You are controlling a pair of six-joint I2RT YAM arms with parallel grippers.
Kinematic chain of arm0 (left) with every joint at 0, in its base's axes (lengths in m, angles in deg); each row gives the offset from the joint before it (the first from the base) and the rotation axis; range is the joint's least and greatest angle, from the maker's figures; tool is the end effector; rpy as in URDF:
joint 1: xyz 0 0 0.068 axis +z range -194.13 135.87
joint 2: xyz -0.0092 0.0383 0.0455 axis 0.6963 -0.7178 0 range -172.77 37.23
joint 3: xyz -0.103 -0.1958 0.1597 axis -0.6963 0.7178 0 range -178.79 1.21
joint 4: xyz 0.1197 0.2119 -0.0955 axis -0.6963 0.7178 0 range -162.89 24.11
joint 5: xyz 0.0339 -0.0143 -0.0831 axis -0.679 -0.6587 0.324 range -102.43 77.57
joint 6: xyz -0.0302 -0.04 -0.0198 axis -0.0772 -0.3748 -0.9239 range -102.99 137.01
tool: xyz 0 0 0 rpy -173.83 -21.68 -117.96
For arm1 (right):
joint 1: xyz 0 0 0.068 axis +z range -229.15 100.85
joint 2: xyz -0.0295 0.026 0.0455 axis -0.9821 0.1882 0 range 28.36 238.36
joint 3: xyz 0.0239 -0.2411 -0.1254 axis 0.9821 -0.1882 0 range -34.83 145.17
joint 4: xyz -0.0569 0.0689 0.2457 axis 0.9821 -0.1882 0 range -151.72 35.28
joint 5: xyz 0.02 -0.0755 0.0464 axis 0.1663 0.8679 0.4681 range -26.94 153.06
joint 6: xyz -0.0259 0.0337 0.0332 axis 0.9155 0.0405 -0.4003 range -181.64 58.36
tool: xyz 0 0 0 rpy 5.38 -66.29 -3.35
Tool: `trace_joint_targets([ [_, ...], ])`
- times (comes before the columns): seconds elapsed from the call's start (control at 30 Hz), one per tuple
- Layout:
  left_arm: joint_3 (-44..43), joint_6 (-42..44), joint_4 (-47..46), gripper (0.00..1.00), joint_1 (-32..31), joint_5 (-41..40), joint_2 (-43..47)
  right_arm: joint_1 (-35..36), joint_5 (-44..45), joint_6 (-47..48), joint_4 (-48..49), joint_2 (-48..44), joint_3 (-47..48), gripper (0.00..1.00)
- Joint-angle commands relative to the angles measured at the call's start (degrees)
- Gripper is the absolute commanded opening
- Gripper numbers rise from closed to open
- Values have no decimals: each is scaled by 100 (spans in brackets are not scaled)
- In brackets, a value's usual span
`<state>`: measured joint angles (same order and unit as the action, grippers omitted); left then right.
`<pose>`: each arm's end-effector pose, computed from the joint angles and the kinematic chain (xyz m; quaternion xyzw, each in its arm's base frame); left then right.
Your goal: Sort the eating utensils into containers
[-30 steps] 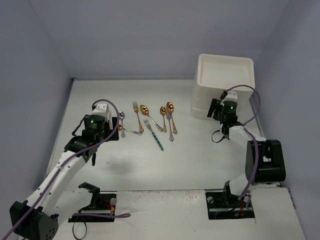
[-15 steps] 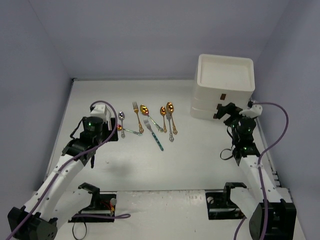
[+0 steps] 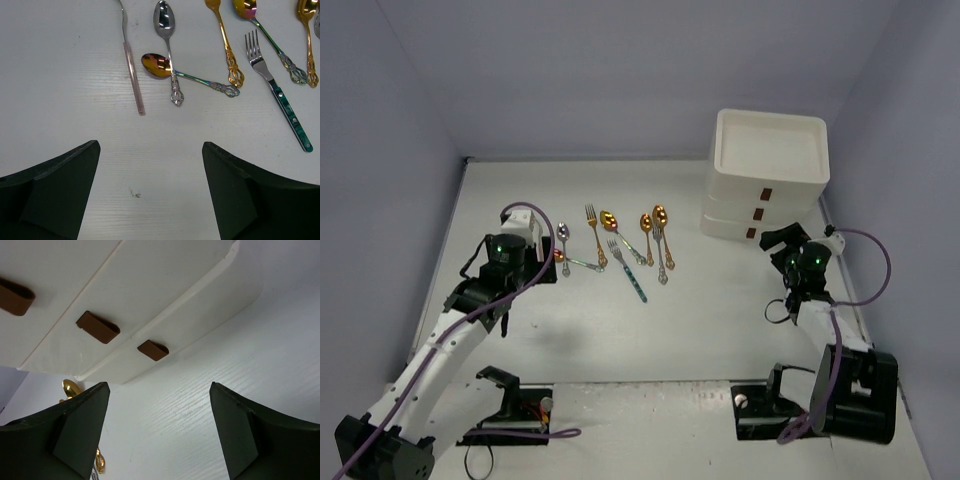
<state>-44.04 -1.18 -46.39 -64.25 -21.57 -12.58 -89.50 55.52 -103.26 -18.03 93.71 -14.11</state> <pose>0.1823 -0.0608 0.2993 -0.0246 0.8684 -0.0954 0.4860 0.2316 -0.0375 0.2089 0.2909 0.6956 0.2244 0.6174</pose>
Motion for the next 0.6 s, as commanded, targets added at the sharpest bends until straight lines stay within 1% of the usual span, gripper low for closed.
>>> trace_joint_targets([
  [0.0, -125, 45, -268, 81, 43, -19, 86, -120, -257, -258, 1288, 551, 122, 70],
  [0.13, -125, 53, -251, 81, 43, -27, 101, -218, -280, -250, 1652, 1136, 221, 50],
  [0.3, -133, 56, -251, 81, 43, -62, 96, -318, -373, -227, 2119, 1725, 301, 34],
  [0.4, -133, 57, -255, 81, 43, -57, 72, -371, -467, -211, 2438, 1984, 384, 31],
  [0.57, -133, 71, -268, 81, 43, -70, 22, -424, -698, -243, 2745, 2570, 719, 30],
])
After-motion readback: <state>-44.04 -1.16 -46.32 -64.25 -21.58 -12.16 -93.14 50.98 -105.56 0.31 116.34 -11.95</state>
